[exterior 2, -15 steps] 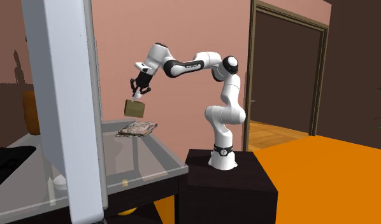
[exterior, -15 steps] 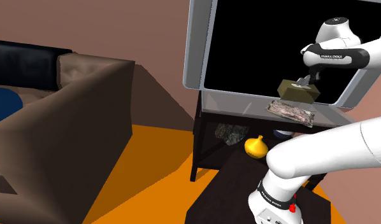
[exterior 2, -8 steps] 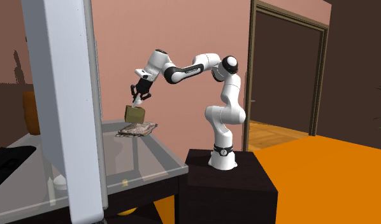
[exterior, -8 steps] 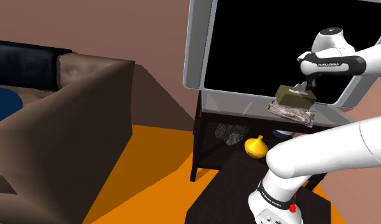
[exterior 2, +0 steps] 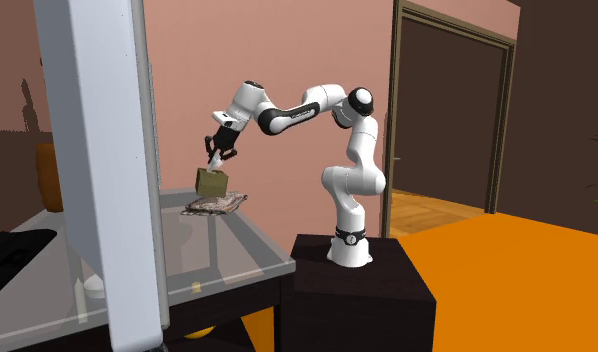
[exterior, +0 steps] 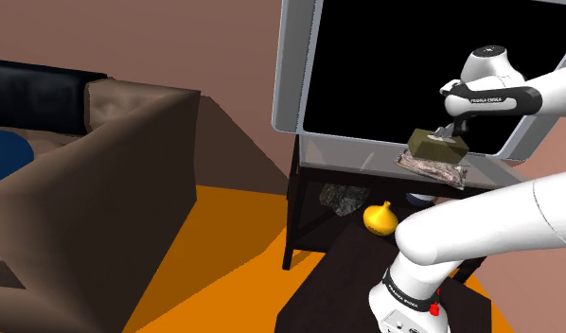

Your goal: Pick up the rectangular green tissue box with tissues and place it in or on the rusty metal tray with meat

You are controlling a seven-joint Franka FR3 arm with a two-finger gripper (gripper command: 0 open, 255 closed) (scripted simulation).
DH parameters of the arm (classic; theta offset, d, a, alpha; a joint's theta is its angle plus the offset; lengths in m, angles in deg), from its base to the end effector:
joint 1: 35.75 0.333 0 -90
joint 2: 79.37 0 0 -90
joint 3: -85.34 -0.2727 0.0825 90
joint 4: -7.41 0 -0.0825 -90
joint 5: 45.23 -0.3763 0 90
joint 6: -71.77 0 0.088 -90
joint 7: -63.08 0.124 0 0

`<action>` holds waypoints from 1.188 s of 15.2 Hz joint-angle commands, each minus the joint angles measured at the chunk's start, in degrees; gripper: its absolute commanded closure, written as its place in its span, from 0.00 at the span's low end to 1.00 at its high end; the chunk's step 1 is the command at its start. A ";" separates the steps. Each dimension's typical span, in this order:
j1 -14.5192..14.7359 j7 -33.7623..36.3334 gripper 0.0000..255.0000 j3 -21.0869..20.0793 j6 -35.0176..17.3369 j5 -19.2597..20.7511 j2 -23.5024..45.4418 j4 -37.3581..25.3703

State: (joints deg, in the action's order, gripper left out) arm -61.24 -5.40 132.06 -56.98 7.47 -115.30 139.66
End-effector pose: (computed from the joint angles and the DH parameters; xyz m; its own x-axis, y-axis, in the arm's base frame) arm 0.0872 -0.4763 0.4938 0.9188 0.2839 -0.2744 0.3871 -0.7843 0.4847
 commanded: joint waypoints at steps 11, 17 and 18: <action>-1.64 -0.83 0.00 -6.16 7.84 -2.06 -4.58 -0.91; -1.66 -0.84 0.00 -6.17 7.83 -2.07 -4.57 -0.91; -1.66 -0.84 0.00 -6.17 7.83 -2.07 -4.57 -0.91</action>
State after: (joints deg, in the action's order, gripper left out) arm -62.90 -6.24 125.91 -49.18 5.41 -119.86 138.76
